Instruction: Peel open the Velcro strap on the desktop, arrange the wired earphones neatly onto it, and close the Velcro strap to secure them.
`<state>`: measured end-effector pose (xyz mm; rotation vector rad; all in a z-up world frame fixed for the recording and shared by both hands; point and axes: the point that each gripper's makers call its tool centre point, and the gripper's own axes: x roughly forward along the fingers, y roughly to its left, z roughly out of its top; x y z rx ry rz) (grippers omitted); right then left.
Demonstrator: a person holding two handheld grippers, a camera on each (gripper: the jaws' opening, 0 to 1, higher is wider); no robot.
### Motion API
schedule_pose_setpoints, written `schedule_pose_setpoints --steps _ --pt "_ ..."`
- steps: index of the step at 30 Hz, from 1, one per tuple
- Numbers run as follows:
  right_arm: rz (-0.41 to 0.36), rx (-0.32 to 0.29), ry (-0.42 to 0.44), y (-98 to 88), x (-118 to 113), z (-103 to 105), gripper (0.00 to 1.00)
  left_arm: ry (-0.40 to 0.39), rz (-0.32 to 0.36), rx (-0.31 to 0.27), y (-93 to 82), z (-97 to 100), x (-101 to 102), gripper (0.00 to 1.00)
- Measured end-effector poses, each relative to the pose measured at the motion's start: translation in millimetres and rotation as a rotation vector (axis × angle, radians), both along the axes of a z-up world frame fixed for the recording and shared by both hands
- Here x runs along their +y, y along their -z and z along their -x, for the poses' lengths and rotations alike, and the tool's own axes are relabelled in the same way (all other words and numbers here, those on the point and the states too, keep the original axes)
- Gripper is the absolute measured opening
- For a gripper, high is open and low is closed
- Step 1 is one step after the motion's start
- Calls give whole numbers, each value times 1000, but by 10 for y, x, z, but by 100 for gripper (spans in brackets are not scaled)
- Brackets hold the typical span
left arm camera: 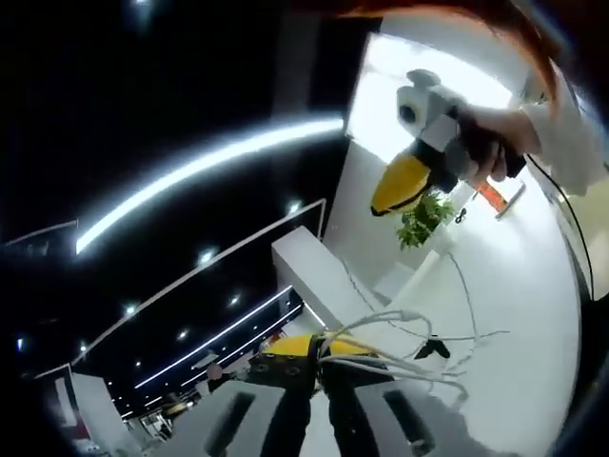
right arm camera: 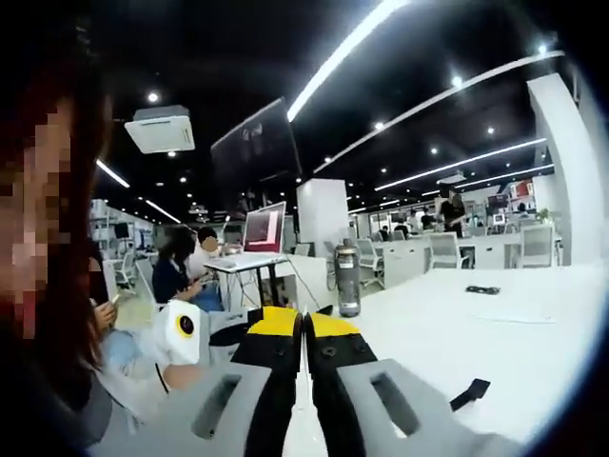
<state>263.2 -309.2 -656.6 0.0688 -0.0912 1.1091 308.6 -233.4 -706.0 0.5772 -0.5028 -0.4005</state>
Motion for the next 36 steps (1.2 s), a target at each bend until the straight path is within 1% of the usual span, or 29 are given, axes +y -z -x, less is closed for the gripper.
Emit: schedule_pose_setpoints --steps 4,6,8,11,14,16,19,22,23,26,28,29,30,33,36 --pt "-30 -33 -41 -129 7 99 4 -3 8 0 10 -20 24 6" --pt "-27 -39 -44 -119 10 45 4 3 12 -5 11 -28 4 6" --pt "-5 -9 -49 40 23 -100 4 21 11 -5 23 -38 -55 6" --pt "0 24 -47 241 3 -290 4 51 3 -14 48 -51 -174 6" --pt "1 45 -66 413 6 -380 4 82 -5 -9 93 -61 -277 6" --pt "3 55 -65 483 -35 -446 4 82 -22 -7 132 -86 -320 6" --pt "-23 76 -101 497 -91 -427 4 69 -44 -4 178 -146 -322 6" --pt "-41 76 -160 465 -113 -299 4 48 -62 -7 209 -220 -274 6" --pt "-50 74 -188 446 -110 -242 4 51 -59 -7 212 -231 -266 6" --pt "-71 79 -224 379 -126 -202 4 80 -46 -4 226 -214 -291 6" --pt "-77 98 -235 416 -86 -223 4 116 -46 -18 220 -176 -350 6" --pt "-84 125 -255 446 -60 -225 4 129 -46 -27 216 -155 -378 6" --pt "-87 149 -263 471 -43 -256 4 132 -48 -33 215 -146 -399 7" --pt "-90 183 -269 532 -18 -362 4 132 -85 -65 208 -118 -467 7" --pt "-86 202 -246 579 -23 -489 4 144 -83 -65 199 -107 -488 7"
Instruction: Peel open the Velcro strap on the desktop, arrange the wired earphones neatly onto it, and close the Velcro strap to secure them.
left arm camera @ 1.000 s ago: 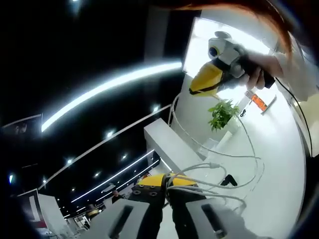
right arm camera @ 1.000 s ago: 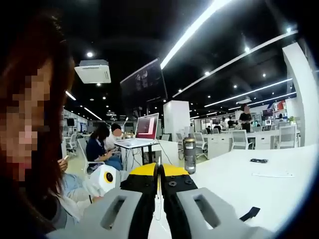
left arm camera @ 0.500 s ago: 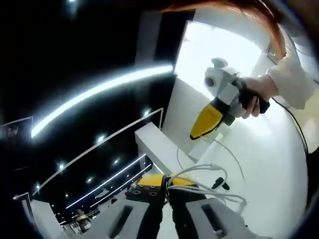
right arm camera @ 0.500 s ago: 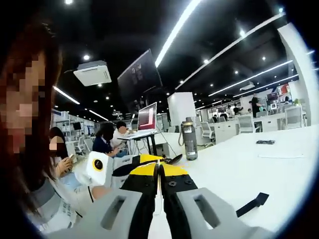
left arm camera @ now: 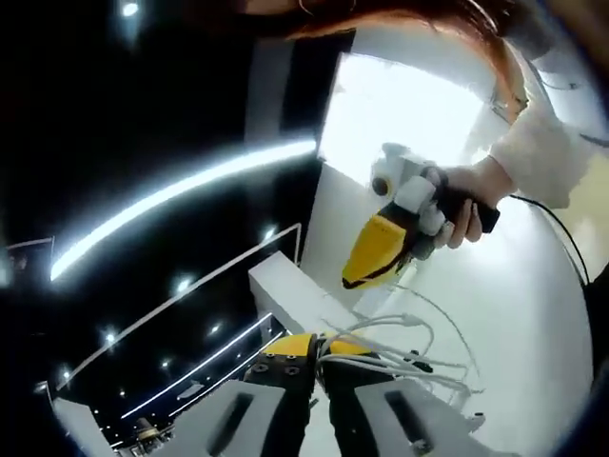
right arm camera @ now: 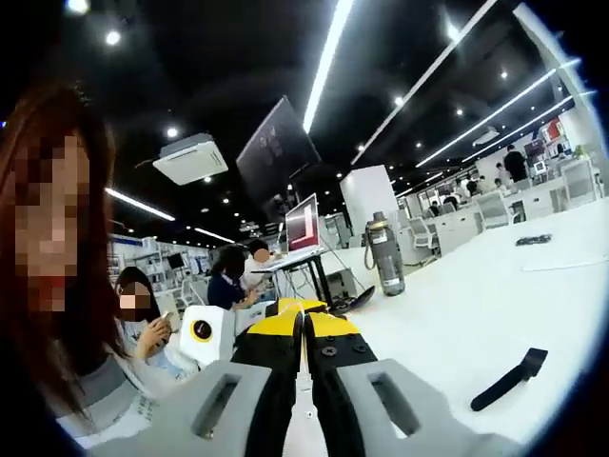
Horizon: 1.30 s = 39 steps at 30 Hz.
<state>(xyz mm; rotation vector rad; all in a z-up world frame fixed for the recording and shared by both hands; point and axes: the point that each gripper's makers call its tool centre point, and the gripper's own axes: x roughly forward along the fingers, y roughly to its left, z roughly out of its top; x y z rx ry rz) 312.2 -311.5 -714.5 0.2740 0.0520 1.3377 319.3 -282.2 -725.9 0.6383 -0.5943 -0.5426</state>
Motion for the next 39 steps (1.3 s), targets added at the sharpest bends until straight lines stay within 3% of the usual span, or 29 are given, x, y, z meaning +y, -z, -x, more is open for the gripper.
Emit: schedule_pose_setpoints --steps 10,29,32,39 --pt "91 -1 87 241 18 -279 4 17 -8 11 28 -23 -64 7" --pt "142 25 66 444 162 -364 5 40 -22 36 32 -54 -156 6" --pt "140 21 82 454 115 -377 7 15 -23 37 2 -91 -119 6" --pt "151 -5 168 555 -89 -388 9 -14 48 70 -137 -181 0 6"
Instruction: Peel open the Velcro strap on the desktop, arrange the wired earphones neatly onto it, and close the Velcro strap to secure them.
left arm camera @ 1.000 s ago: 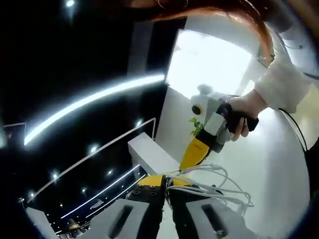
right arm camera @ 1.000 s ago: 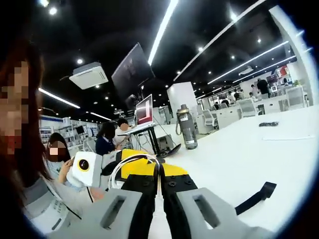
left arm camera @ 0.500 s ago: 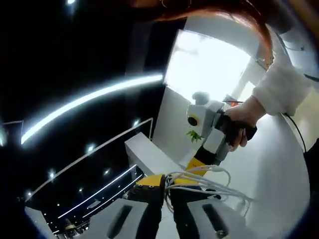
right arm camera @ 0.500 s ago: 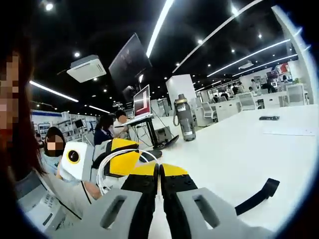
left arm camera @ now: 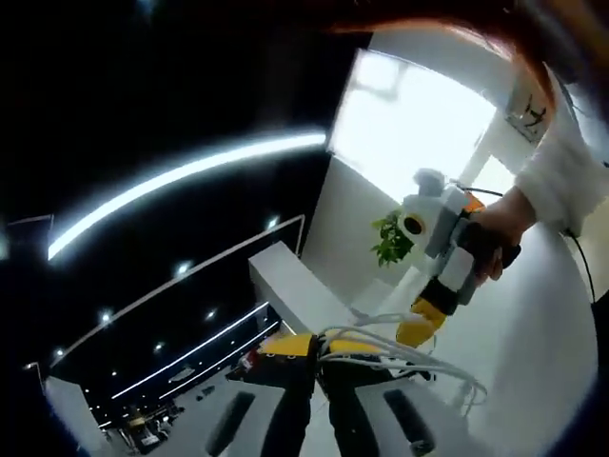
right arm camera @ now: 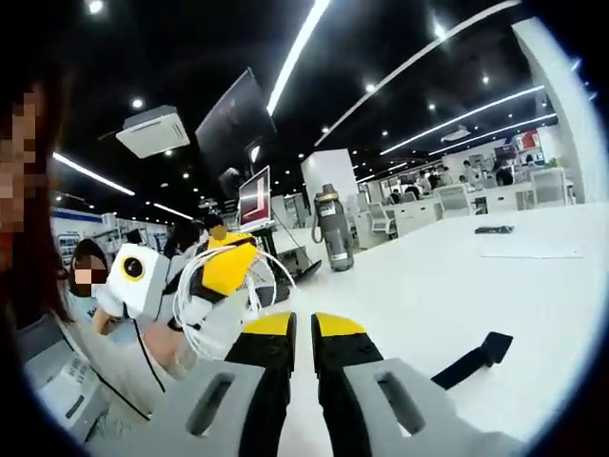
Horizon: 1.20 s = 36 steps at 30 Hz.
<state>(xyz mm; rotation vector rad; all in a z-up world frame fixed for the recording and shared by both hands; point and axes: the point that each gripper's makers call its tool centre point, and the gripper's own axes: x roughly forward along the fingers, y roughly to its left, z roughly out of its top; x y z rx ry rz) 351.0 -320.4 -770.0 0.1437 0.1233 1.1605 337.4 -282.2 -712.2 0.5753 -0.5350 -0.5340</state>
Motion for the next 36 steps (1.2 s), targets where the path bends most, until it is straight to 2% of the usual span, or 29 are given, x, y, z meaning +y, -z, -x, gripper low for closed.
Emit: schedule_pose_setpoints --steps 7,12,16,19,21,26,29,34,36 --pt "80 7 -5 320 124 219 9 -32 15 3 -48 -36 53 6" --pt "118 15 -15 518 320 374 10 -54 28 -1 -133 -63 68 6" --pt "148 -11 -3 589 498 395 14 -59 31 -10 -191 -48 65 6" --pt "177 15 -15 657 658 400 14 -68 31 -23 -254 -34 69 6" --pt "189 2 -43 662 750 466 14 -76 32 -27 -296 -43 93 6" --pt "211 -20 -63 682 871 532 15 -85 26 -37 -332 -40 115 6" --pt "250 -104 -39 683 855 499 15 -89 27 -37 -326 -44 125 6" --pt "322 -325 -43 621 830 583 15 -106 1 -27 -280 -102 150 6" --pt "360 -443 -41 588 804 593 15 -104 -1 -19 -267 -114 145 6"
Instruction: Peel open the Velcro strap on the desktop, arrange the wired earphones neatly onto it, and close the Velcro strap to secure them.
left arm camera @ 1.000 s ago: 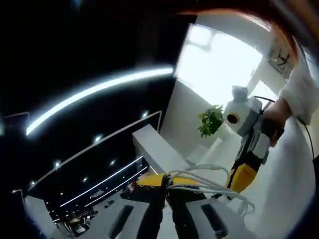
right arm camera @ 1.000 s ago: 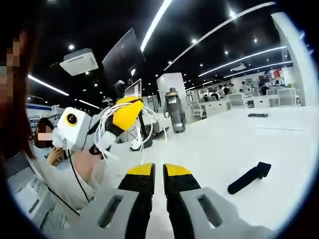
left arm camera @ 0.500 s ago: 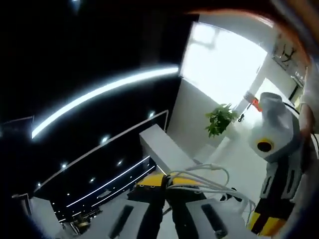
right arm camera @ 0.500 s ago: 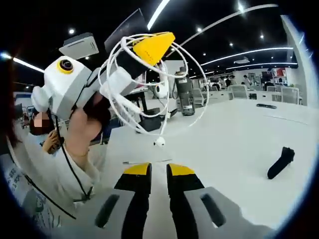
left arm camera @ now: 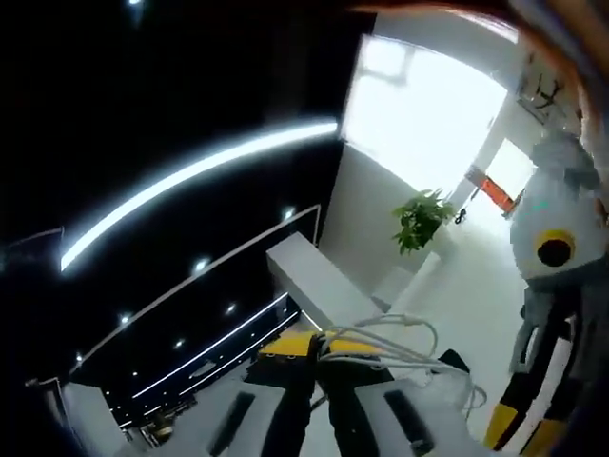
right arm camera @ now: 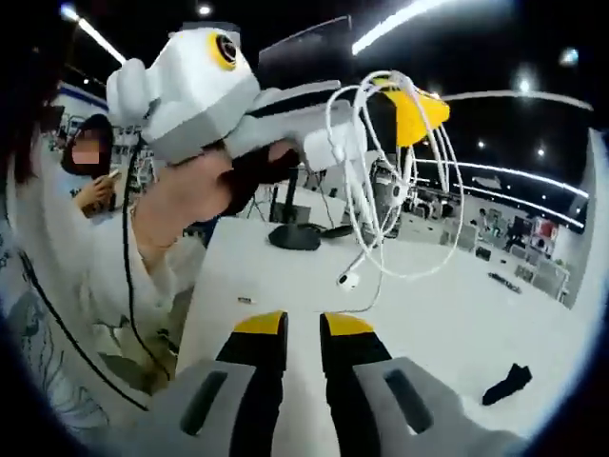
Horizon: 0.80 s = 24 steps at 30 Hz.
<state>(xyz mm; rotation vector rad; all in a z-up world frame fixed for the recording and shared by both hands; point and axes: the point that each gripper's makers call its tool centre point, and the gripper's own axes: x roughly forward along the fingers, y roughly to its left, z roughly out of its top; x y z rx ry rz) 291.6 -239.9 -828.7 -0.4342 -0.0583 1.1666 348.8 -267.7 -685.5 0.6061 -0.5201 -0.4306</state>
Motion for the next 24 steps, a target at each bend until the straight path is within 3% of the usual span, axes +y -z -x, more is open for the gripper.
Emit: schedule_pose_setpoints --steps 3,4,5,6,9,11,16,19,24 --pt "98 -165 0 -3 -39 -20 19 2 -1 6 9 -15 -7 6" --pt "163 -266 15 -5 -54 -59 20 3 -1 7 9 -17 -11 6" --pt "195 -316 18 -6 -55 -71 20 4 -1 7 10 -18 -13 6" --pt "258 -410 21 -3 -55 -81 20 4 -3 9 15 -24 -21 6" --pt "353 -551 8 21 -28 -64 20 2 -13 12 31 -30 -35 6" --pt "352 -554 -6 23 1 -35 20 -1 -21 12 38 -30 -41 6" --pt "470 -702 -15 18 44 -108 20 -5 -32 14 48 -30 -44 6" --pt "523 -750 -33 57 67 -130 21 -8 -39 10 44 -26 -49 6" --pt "599 -884 -8 0 76 -227 21 -13 -39 15 57 -32 -42 6"
